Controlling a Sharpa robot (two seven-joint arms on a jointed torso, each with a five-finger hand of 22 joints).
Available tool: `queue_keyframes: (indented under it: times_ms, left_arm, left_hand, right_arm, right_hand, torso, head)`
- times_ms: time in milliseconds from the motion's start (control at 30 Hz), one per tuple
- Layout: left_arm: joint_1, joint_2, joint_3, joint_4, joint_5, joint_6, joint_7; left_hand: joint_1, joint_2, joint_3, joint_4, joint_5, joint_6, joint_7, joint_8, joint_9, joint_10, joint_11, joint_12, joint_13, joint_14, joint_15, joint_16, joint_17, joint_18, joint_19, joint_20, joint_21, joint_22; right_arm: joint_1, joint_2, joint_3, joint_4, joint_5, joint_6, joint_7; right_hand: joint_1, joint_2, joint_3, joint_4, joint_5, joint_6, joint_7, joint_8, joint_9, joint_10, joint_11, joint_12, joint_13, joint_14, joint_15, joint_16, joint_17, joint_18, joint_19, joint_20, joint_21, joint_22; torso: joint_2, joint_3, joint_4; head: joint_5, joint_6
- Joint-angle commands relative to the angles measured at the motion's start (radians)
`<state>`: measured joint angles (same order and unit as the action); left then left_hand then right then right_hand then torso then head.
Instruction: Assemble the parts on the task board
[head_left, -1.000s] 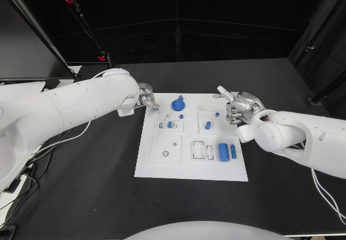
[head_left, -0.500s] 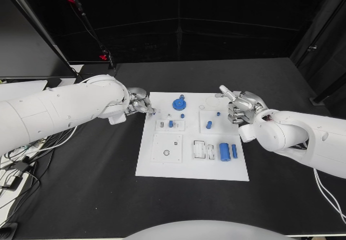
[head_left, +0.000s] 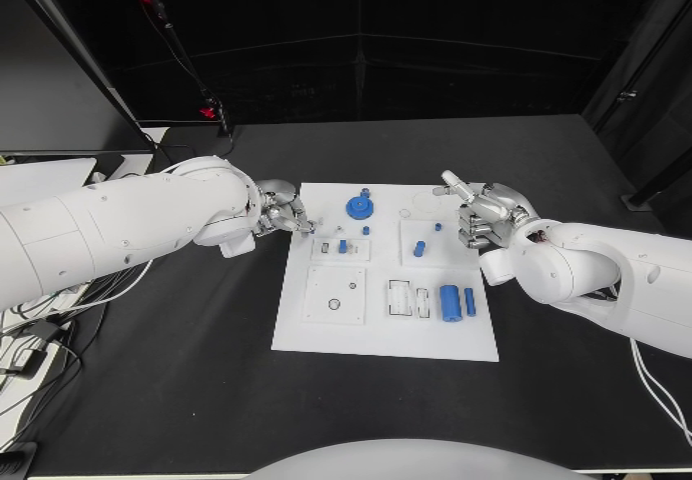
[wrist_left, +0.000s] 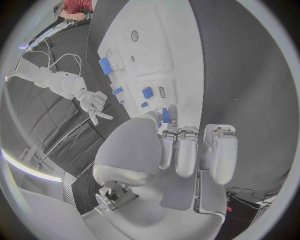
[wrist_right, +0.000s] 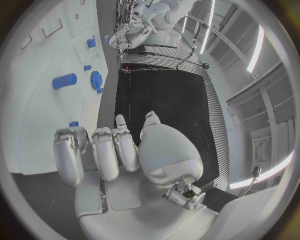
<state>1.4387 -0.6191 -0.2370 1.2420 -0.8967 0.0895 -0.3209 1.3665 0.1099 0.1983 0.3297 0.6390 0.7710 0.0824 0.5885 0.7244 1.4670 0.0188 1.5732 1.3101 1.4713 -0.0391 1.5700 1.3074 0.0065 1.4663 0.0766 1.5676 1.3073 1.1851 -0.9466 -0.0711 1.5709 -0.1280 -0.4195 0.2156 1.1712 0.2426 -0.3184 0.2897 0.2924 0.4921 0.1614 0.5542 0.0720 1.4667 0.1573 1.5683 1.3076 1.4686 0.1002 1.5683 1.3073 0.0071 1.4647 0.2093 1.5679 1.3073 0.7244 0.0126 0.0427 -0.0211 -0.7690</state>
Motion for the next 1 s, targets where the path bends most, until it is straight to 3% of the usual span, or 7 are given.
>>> queue_keyframes:
  times_ms: [33,1000]
  left_arm:
    - [0.0,0.004,0.001,0.01,0.004,-0.018,-0.038]
    - [-0.014,0.047,0.001,0.006,-0.02,0.058,-0.133]
  left_hand:
    - [-0.006,0.006,0.042,-0.035,0.004,0.009,-0.003,0.004,0.001,0.104,-0.001,-0.002,0.261,0.099,-0.004,0.001,0.263,-0.007,0.104,-0.003,0.003,0.263]
    - [-0.03,0.005,0.046,-0.034,-0.003,0.006,0.0,0.003,0.002,0.104,0.002,-0.002,0.261,0.099,-0.001,0.001,0.263,-0.007,0.104,-0.002,0.003,0.263]
  right_arm:
    - [0.001,-0.001,0.0,0.003,-0.001,0.011,0.01]
    - [0.0,-0.003,0.0,0.007,-0.001,0.012,0.011]
  right_hand:
    - [0.009,0.004,0.003,-0.001,0.004,-0.008,0.074,0.005,0.001,0.104,0.005,0.003,0.263,0.102,0.006,0.002,0.263,-0.007,0.106,0.005,0.003,0.263]
    - [0.009,0.003,0.003,-0.001,0.005,-0.009,0.074,0.005,0.001,0.104,0.006,0.003,0.263,0.102,0.006,0.002,0.263,-0.007,0.106,0.005,0.003,0.263]
  torso:
    - [0.0,0.0007,-0.0012]
    - [0.0,0.001,-0.0008]
  head:
    - [0.001,-0.003]
    - [-0.001,-0.014]
